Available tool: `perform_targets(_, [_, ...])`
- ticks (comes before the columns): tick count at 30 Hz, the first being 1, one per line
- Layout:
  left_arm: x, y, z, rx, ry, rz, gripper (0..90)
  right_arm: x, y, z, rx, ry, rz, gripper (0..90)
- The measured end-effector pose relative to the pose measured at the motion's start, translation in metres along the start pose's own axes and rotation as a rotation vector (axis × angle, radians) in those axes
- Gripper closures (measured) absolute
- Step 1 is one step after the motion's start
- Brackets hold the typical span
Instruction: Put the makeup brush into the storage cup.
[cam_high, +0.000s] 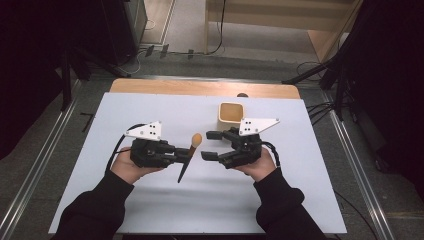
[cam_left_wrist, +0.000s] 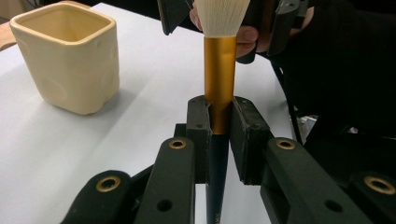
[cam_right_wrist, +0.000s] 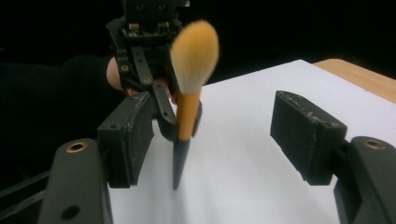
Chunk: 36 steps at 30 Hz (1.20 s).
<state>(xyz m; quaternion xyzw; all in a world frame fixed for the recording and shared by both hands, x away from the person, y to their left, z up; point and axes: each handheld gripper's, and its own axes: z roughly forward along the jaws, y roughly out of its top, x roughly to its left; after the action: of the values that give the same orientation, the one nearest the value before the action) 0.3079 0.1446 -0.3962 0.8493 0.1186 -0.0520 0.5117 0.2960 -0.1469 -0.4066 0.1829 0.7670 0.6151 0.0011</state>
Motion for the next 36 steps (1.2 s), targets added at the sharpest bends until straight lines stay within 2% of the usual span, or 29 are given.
perform_targets(9, [-0.003, 0.002, 0.007, 0.003, -0.006, 0.006, 79.3, 0.0, 0.002, 0.013, 0.007, 0.046, 0.026, 41.8])
perform_targets(14, [-0.003, 0.002, 0.008, -0.003, 0.0, 0.006, 79.3, 0.0, 0.002, 0.015, -0.008, 0.052, 0.036, 53.3])
perform_targets(17, [-0.004, 0.002, 0.008, -0.011, 0.008, 0.009, 79.3, 0.0, 0.002, 0.017, -0.003, 0.051, 0.025, 59.1])
perform_targets(24, [-0.004, 0.002, 0.009, -0.015, 0.02, 0.016, 79.3, 0.0, 0.002, 0.018, 0.005, 0.078, 0.052, 76.4])
perform_targets(30, [-0.005, 0.001, 0.01, -0.019, 0.022, 0.019, 79.3, 0.0, 0.003, 0.018, 0.017, 0.083, 0.067, 78.6])
perform_targets(36, [-0.004, 0.0, 0.009, -0.028, 0.0, 0.012, 77.3, 0.001, 0.005, 0.018, 0.03, 0.082, 0.059, 79.1])
